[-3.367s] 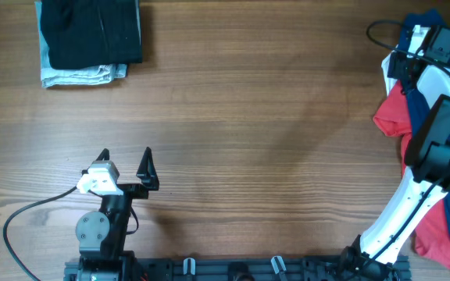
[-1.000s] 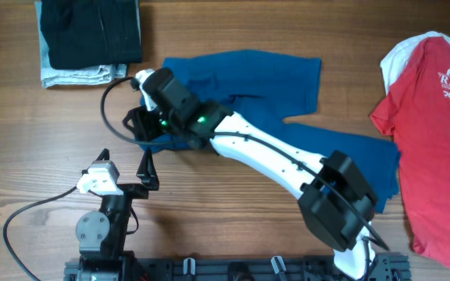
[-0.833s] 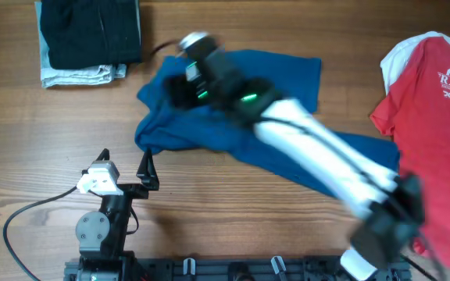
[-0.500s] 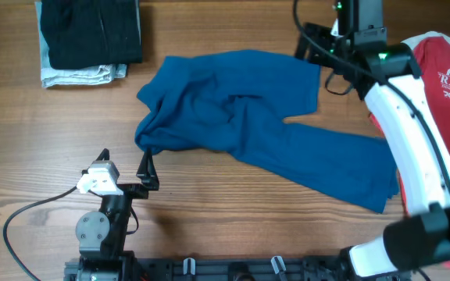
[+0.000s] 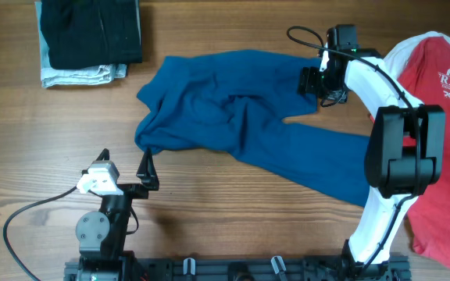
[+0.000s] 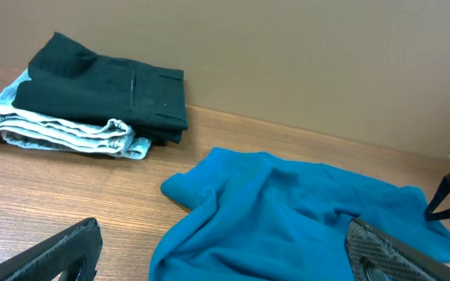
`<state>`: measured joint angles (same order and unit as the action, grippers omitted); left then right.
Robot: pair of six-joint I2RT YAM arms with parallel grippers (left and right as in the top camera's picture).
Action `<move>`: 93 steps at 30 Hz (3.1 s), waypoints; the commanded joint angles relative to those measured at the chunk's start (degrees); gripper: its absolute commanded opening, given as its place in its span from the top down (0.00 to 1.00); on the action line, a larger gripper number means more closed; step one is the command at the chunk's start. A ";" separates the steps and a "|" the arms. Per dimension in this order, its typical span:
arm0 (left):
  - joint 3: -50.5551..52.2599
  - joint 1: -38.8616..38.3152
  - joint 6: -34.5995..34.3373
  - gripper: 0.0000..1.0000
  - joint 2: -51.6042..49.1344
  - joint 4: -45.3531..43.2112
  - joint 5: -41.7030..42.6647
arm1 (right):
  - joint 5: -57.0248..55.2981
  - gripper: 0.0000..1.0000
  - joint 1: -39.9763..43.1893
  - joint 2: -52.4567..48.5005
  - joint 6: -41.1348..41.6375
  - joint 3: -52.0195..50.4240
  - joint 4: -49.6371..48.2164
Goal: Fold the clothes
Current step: 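Pull the teal shirt left with the right gripper and drop it mid-table, then grasp the teal shirt's left end with the left gripper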
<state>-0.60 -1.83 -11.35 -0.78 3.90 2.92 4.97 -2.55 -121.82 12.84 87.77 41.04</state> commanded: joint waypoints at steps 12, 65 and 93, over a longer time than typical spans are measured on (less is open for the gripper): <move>0.28 -0.31 0.90 0.00 0.50 0.26 0.46 | 0.63 0.37 -0.85 -2.49 -0.63 -0.13 -1.36; 0.28 -0.31 -5.66 0.00 0.50 -2.03 6.19 | 29.38 0.96 -22.95 47.39 9.81 5.22 0.61; -40.24 -20.41 -5.81 0.00 -52.94 14.78 17.35 | 13.81 0.55 -32.65 26.05 14.08 5.31 -12.76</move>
<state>-39.83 -17.74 -18.11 -48.99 19.18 33.01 19.92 -35.97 -96.07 27.20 91.98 28.64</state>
